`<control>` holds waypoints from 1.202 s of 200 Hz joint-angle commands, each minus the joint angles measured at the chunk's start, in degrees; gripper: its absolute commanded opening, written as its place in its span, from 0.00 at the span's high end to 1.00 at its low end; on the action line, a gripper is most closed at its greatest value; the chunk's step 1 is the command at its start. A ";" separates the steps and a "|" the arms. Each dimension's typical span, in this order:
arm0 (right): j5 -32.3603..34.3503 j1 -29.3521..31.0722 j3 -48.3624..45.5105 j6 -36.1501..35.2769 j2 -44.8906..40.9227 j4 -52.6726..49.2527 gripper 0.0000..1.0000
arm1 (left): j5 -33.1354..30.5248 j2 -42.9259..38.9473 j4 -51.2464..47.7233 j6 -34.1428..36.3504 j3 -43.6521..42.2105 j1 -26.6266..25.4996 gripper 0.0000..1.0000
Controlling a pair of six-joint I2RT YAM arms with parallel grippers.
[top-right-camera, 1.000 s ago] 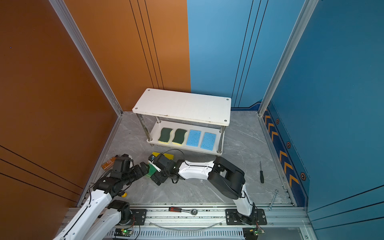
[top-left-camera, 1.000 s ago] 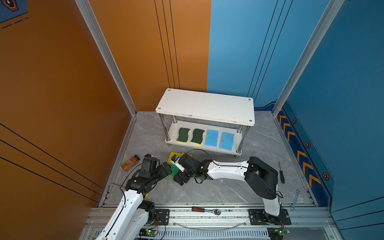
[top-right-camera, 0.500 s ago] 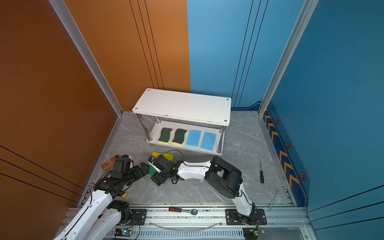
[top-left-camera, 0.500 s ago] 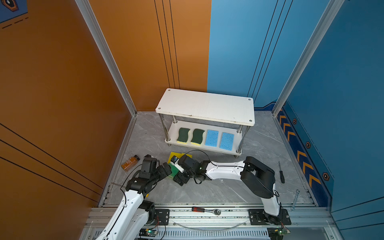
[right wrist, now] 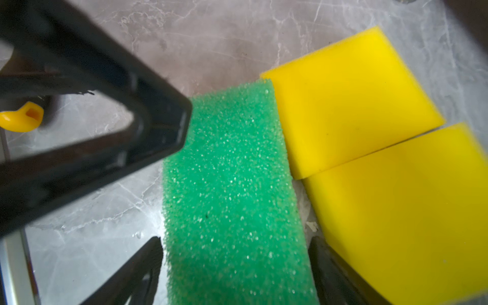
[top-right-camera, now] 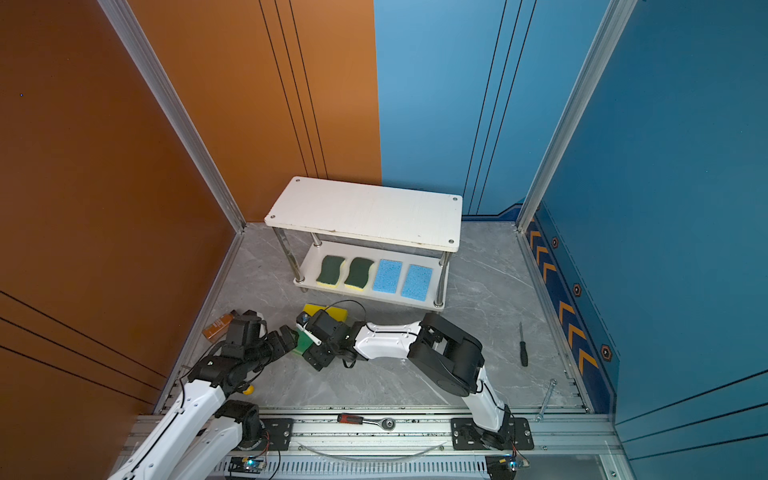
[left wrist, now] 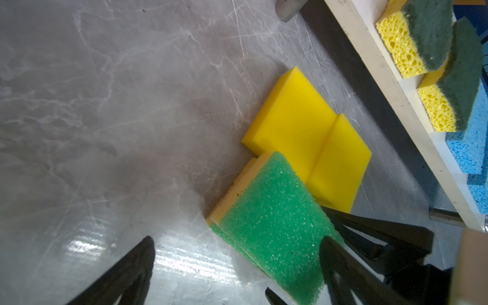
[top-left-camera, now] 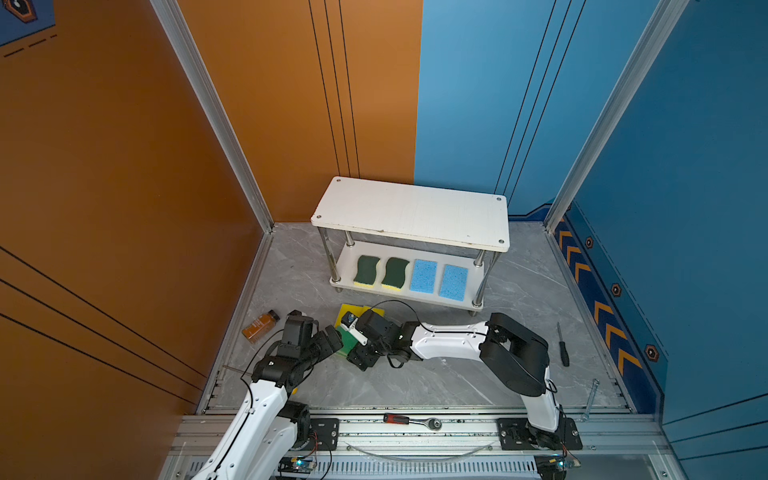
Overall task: Place and organize the cleaning sponges onto the shelf
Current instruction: 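Close the right gripper on the green foam sponge beside the yellow sponge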
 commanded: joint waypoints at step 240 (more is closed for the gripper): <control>1.03 -1.33 -0.85 1.38 -3.55 -1.88 0.51 | 1.55 -0.56 0.40 0.54 -0.75 1.62 0.02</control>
